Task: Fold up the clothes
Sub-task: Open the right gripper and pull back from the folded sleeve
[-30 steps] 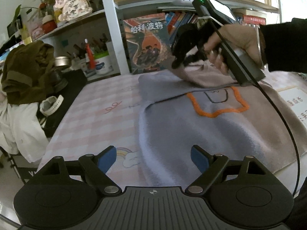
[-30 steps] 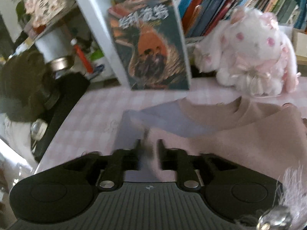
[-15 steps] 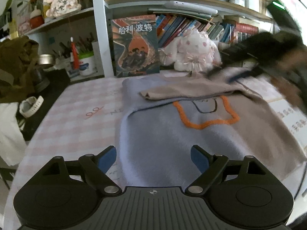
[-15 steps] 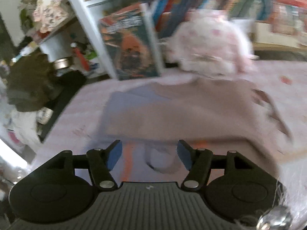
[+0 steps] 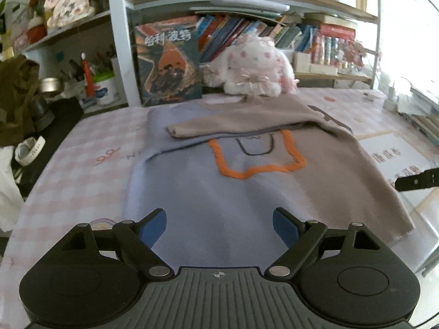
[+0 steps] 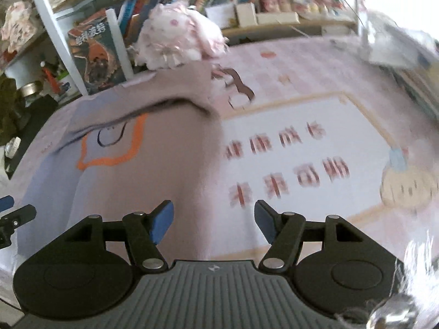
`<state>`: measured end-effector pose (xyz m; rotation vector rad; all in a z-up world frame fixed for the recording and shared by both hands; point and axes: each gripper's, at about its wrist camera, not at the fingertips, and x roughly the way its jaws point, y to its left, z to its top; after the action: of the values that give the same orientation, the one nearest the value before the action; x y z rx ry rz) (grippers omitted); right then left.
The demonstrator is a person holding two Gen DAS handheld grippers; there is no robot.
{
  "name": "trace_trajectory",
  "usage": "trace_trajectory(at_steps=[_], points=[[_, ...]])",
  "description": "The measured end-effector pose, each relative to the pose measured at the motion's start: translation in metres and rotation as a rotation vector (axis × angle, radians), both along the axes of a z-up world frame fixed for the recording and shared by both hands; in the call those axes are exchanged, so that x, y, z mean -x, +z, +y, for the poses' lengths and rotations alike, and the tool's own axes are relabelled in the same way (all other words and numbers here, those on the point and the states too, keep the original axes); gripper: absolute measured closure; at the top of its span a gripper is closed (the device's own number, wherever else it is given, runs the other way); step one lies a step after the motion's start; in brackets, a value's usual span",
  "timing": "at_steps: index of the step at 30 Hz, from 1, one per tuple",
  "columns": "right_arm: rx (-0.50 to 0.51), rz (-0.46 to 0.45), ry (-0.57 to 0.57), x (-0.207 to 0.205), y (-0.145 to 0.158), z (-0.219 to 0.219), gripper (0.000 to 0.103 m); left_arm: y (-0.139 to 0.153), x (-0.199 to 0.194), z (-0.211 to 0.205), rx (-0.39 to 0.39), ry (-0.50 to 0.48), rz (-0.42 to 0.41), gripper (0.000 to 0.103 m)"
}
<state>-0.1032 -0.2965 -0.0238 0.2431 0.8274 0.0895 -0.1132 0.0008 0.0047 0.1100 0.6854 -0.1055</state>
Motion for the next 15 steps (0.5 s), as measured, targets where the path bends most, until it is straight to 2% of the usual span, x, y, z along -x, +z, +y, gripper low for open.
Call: trace_trajectory(at_steps=[5,12,15], points=[[-0.012,0.012,0.037,0.027,-0.005,0.000,0.040,-0.003,0.024,-0.010,0.009,0.043,0.034,0.016],[-0.013,0.033,0.069,0.053,-0.010,-0.009,0.039,-0.009,0.059,-0.014,-0.015,0.140,-0.008,0.016],[-0.019,0.045,0.070,0.060,-0.012,-0.014,0.039,-0.010,0.064,-0.011,-0.025,0.171,0.001,0.016]])
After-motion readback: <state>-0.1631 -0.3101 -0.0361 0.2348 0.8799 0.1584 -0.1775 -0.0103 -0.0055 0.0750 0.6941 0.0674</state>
